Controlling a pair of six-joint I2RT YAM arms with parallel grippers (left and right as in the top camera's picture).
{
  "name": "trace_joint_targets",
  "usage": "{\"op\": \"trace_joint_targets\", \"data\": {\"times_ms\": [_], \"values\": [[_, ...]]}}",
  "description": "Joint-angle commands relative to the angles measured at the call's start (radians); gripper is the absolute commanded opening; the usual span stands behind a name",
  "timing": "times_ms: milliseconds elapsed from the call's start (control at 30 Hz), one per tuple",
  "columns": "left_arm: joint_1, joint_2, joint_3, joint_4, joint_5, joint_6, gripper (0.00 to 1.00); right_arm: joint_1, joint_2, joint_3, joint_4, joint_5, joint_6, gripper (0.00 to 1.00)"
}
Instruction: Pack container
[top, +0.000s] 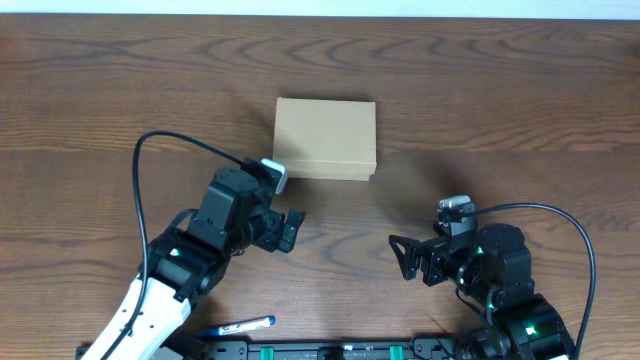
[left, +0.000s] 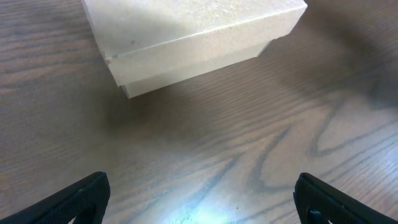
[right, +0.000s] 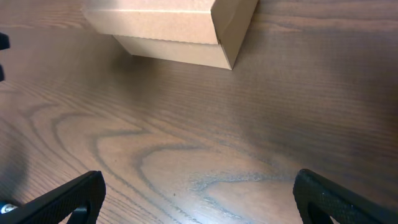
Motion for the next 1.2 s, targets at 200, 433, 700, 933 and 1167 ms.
{"op": "trace_joint_targets", "data": {"times_ms": [200, 433, 700, 933, 1167], "values": [[0.111, -0.334, -0.130, 0.021, -0.081, 0.006, 0.95, 0.009, 0.000, -0.008, -0.002, 0.006, 0.009, 0.99], [0.327, -0.607, -0.444, 0.273, -0.045, -0.139, 0.95, 0.009, 0.000, -0.008, -0.003, 0.006, 0.009, 0.99], [0.340, -0.837, -0.615, 0.263, -0.047, -0.132, 0.95, 0.009, 0.000, -0.008, -0.003, 0.006, 0.009, 0.99], [0.340, -0.959, -0.666, 0.272, -0.075, -0.121, 0.95, 0.009, 0.000, -0.008, -0.003, 0.006, 0.009, 0.99], [0.340, -0.993, -0.668, 0.274, -0.099, -0.121, 0.95, 0.009, 0.000, -0.008, -0.002, 0.006, 0.009, 0.99]]}}
